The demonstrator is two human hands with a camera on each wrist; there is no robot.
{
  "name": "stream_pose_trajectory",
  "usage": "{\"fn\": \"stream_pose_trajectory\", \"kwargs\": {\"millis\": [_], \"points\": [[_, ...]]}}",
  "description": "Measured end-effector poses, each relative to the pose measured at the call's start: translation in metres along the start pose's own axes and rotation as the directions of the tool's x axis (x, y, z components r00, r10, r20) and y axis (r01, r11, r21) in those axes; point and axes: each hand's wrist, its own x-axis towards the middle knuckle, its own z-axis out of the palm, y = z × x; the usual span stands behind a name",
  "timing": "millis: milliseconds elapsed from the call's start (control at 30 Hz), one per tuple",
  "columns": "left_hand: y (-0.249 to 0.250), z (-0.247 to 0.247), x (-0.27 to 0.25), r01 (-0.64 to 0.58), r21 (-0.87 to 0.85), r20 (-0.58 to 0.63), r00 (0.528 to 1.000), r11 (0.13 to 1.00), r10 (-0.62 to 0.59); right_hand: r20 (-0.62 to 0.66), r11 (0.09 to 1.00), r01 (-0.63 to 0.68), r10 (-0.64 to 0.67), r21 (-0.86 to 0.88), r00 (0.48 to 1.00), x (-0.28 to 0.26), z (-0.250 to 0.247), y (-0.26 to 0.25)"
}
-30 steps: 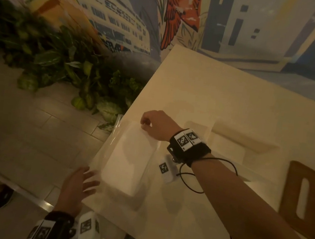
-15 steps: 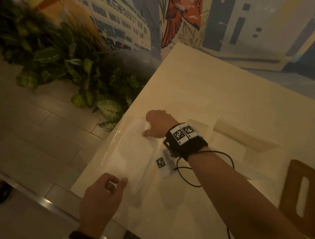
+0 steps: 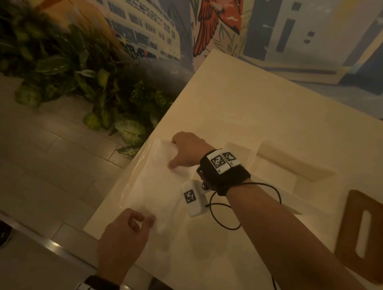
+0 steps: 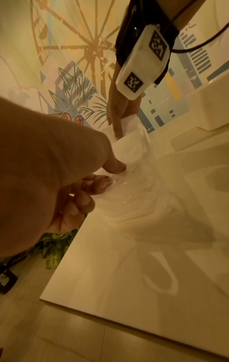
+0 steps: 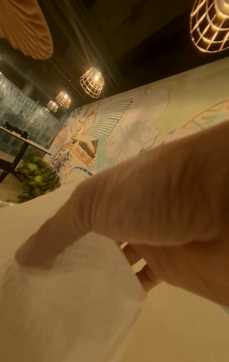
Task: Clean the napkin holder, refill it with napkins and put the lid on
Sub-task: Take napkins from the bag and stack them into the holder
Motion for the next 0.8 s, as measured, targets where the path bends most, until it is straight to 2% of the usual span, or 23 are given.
{"fn": "stream_pose_trajectory", "kwargs": {"millis": [133,233,333,433,533,633,667,733,767,800], "points": [[0.001,-0.005,0.0,-0.034,-0.079,0.034,0.999,0.996,0.037,-0.018,0.991,0.068,-0.066,0.112,0.998,-0.018,-0.007,-0.003],[-0.002,-0.013,0.002,-0.079,-0.32,-0.079,0.995,0.944,0.056,-0.069,0.976,0.114,-0.103,0.184,0.992,-0.043,-0.017,-0.004],[0.007,-0.025,0.008,-0.182,-0.593,-0.143,0.982,0.785,0.12,-0.17,0.961,0.155,-0.117,0.228,0.979,-0.081,-0.032,0.001],[0.028,-0.029,0.023,-0.207,-0.771,-0.05,0.963,0.602,0.266,-0.31,0.951,0.181,-0.098,0.25,0.946,-0.128,-0.053,0.01],[0.058,-0.015,0.037,-0.15,-0.847,0.091,0.904,0.51,0.417,-0.392,0.96,0.138,-0.033,0.243,0.92,-0.176,-0.074,0.021],[0.097,0.012,0.04,-0.033,-0.846,0.263,0.843,0.531,0.47,-0.462,0.966,0.082,0.041,0.244,0.886,-0.217,-0.09,0.033],[0.108,0.022,0.04,0.015,-0.853,0.319,0.806,0.522,0.498,-0.483,0.965,0.068,0.066,0.255,0.873,-0.23,-0.094,0.037],[0.134,0.034,0.03,0.135,-0.874,0.418,0.699,0.467,0.581,-0.518,0.946,0.06,0.12,0.317,0.847,-0.255,-0.102,0.047],[0.144,0.039,0.023,0.155,-0.865,0.453,0.652,0.478,0.607,-0.535,0.932,0.065,0.148,0.358,0.832,-0.266,-0.104,0.054],[0.155,0.042,0.014,0.152,-0.839,0.485,0.641,0.522,0.595,-0.551,0.913,0.07,0.18,0.402,0.815,-0.277,-0.106,0.062]]}}
